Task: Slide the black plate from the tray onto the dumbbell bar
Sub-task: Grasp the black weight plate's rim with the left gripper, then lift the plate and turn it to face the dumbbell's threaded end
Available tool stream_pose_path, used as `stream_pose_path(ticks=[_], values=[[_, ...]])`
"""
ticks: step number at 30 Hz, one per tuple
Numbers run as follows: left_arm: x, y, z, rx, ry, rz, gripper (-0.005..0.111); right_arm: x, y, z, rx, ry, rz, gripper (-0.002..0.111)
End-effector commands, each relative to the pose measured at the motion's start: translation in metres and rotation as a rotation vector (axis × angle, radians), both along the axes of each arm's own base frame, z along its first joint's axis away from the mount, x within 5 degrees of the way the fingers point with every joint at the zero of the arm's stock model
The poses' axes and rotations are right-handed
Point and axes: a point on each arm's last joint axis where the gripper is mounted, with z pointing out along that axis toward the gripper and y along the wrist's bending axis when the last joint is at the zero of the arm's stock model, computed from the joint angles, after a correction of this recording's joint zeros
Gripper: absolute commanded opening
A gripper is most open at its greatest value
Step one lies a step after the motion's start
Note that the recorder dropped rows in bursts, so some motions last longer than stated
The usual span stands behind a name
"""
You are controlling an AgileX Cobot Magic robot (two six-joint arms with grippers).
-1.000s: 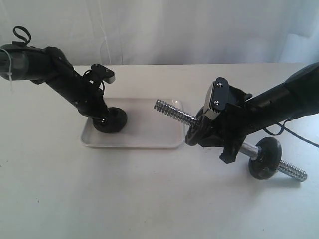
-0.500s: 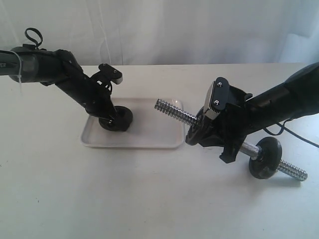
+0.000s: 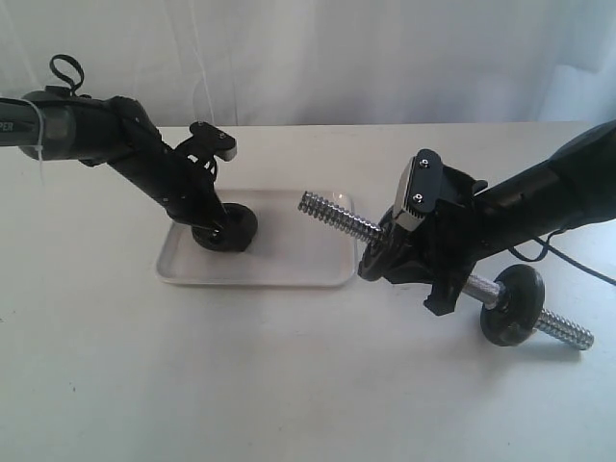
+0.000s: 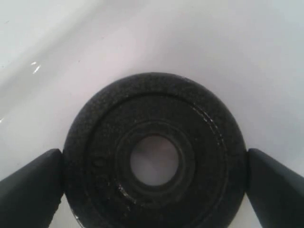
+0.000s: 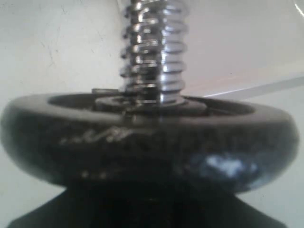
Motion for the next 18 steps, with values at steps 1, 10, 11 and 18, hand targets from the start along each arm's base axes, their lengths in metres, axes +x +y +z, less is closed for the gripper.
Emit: stream_pose_path(ticks=[1,10,11,18], values=[[-0.010,-0.002,-0.018,0.025,0.119,-0.029,0.013,0.003,0.002,0.026,0.095,-0.049,-0.039,0.000],[-0.011,-0.002,-0.016,0.026,0.124,-0.035,0.000,0.003,0.002,0.026,0.095,-0.049,-0.039,0.000],[-0.011,-0.002,-0.015,0.023,0.123,-0.034,0.000,0.003,0.002,0.026,0.095,-0.049,-0.039,0.000],[-0.011,-0.001,0.018,-0.158,0.126,0.012,0.000,0.003,0.002,0.026,0.095,-0.049,-0.039,0.000]])
